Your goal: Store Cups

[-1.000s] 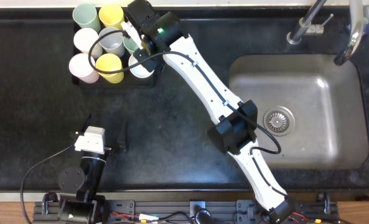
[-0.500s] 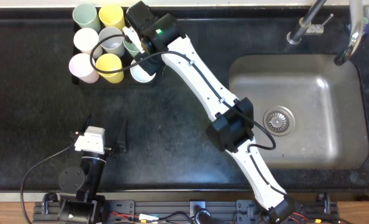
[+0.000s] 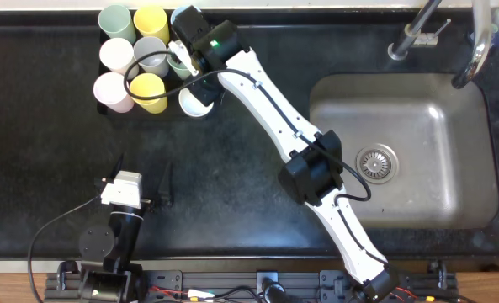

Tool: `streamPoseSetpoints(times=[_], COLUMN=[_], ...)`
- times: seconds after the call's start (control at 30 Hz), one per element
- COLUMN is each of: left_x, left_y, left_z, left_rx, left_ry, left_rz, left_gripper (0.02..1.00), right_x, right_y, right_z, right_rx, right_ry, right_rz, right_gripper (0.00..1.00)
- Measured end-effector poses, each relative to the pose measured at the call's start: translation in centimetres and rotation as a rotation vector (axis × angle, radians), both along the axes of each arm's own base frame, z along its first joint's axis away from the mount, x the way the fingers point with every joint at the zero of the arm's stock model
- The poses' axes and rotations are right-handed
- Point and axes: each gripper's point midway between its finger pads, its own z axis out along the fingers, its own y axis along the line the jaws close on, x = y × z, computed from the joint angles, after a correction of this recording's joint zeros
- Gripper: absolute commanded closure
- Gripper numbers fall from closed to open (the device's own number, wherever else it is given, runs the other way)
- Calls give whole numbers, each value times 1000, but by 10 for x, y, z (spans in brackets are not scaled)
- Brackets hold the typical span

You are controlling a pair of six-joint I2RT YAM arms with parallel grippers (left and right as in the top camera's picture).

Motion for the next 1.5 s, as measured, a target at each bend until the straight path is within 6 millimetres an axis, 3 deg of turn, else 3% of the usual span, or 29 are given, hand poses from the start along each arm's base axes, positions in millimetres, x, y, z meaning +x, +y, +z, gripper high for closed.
streamPoseSetpoints(times=[0.07,0.1,0.17,0.2,0.3,0.8,0.93,1.1,1.2,1.33,1.43,1.5], left_x=[0,0,0,0,0,0,0,0,0,0,0,0], left_y=[0,0,0,0,0,0,0,0,0,0,0,0], left_z=[0,0,0,0,0,0,0,0,0,0,0,0], left_rx=[0,0,0,0,0,0,0,0,0,0,0,0], left_ry=[0,0,0,0,0,0,0,0,0,0,0,0], left_rz=[0,0,0,0,0,0,0,0,0,0,0,0], left_gripper=[20,20,20,20,20,20,20,20,20,20,23,20], right_x=[0,0,0,0,2,19,34,53,53,52,41,16], right_y=[0,0,0,0,0,-12,-19,-36,-68,-144,-230,-280], right_z=[0,0,0,0,0,3,26,79,115,179,238,262], right_rx=[1,1,2,2,8,-8,14,79,82,85,101,94], right_ry=[2,2,3,3,-1,-46,-112,-221,-253,-331,-417,-436], right_rz=[-1,-2,-1,-3,-6,-68,-118,-184,-241,-375,-536,-632], right_gripper=[956,825,411,257,3,3,3,3,3,5,3,5])
